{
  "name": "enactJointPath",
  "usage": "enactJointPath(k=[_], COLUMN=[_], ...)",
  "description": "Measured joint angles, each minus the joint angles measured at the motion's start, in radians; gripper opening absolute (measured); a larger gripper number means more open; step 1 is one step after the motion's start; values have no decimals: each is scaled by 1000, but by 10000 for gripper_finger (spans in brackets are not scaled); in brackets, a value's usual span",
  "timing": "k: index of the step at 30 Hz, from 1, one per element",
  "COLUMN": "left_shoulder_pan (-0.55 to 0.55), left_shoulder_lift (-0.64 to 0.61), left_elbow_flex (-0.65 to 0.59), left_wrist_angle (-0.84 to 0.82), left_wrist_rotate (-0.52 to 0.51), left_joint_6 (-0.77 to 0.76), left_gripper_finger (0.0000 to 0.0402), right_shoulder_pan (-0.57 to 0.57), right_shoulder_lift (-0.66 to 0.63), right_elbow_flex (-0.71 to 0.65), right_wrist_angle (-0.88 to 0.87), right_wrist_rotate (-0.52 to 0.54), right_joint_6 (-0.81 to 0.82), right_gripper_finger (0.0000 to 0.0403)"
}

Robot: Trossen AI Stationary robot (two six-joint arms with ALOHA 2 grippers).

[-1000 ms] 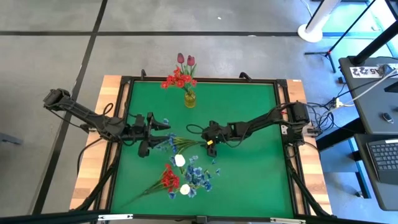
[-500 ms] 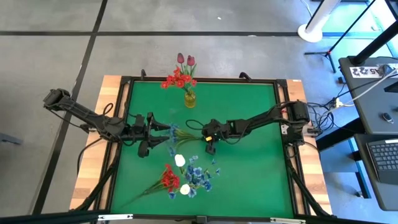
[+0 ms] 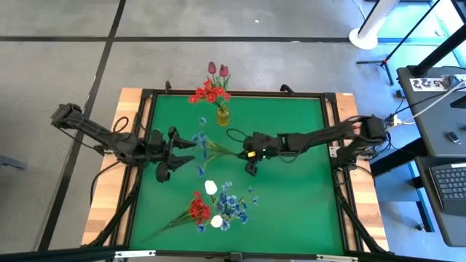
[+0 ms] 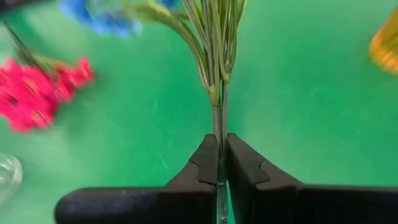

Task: Sort flowers into vase by color
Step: Put the blue flowers into the transparent vase

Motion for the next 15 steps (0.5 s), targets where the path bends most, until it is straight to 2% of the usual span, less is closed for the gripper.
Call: enactJointPath(k=[8,15], left_shoulder_pan=[-50,-102], left_shoulder_lift=[-8,-8], left_elbow_flex=[91,172], left_wrist_angle=[-1,36], left_wrist_rotate=[1,0], left_joint_6=[103,235], left_gripper_finger=[234,234], right_shoulder_pan=[0,1], right_shoulder_lift=[-215,-327], right_elbow_flex=[1,2], right_wrist_angle=[-22,115], right_wrist_rotate=[79,85], right_joint_6=[-5,-7], right_gripper_finger=[11,10])
